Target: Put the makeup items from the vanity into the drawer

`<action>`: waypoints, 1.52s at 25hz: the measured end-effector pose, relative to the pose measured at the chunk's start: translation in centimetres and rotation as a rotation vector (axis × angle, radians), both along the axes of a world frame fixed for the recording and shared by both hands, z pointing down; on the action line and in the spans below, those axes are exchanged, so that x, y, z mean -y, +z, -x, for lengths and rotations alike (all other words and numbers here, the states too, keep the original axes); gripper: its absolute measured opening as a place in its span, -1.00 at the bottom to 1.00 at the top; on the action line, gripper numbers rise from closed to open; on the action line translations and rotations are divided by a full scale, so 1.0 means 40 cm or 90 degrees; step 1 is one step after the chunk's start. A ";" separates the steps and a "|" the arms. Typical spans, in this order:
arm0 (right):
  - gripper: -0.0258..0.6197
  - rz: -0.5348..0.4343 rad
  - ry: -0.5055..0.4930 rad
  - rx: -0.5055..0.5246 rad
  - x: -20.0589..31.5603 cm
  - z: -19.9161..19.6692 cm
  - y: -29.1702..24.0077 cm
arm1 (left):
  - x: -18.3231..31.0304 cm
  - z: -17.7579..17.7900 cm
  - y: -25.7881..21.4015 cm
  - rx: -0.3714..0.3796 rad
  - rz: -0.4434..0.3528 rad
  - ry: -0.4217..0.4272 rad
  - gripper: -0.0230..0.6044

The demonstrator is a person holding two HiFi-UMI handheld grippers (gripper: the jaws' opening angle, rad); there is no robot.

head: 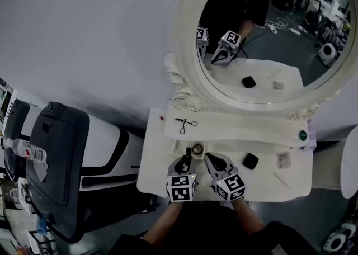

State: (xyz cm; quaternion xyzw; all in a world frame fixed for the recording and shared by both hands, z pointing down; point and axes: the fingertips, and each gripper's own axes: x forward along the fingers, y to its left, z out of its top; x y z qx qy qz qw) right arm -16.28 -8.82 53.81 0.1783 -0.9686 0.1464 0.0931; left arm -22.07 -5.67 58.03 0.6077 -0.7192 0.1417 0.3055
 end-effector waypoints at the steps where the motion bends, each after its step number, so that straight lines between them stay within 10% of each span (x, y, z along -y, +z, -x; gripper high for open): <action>1: -0.85 0.002 0.001 -0.001 0.004 0.003 0.003 | 0.006 0.002 0.010 -0.001 0.013 0.005 -0.59; 8: -0.85 0.014 0.010 -0.005 0.030 0.017 0.017 | 0.031 0.012 0.068 0.001 0.105 0.050 -0.59; 19: -0.85 0.024 0.021 -0.013 0.053 0.021 0.034 | 0.056 0.007 0.079 -0.010 0.110 0.082 -0.53; 38: -0.85 0.018 0.046 -0.004 0.024 -0.012 0.001 | 0.044 0.004 -0.046 0.000 -0.044 0.082 -0.81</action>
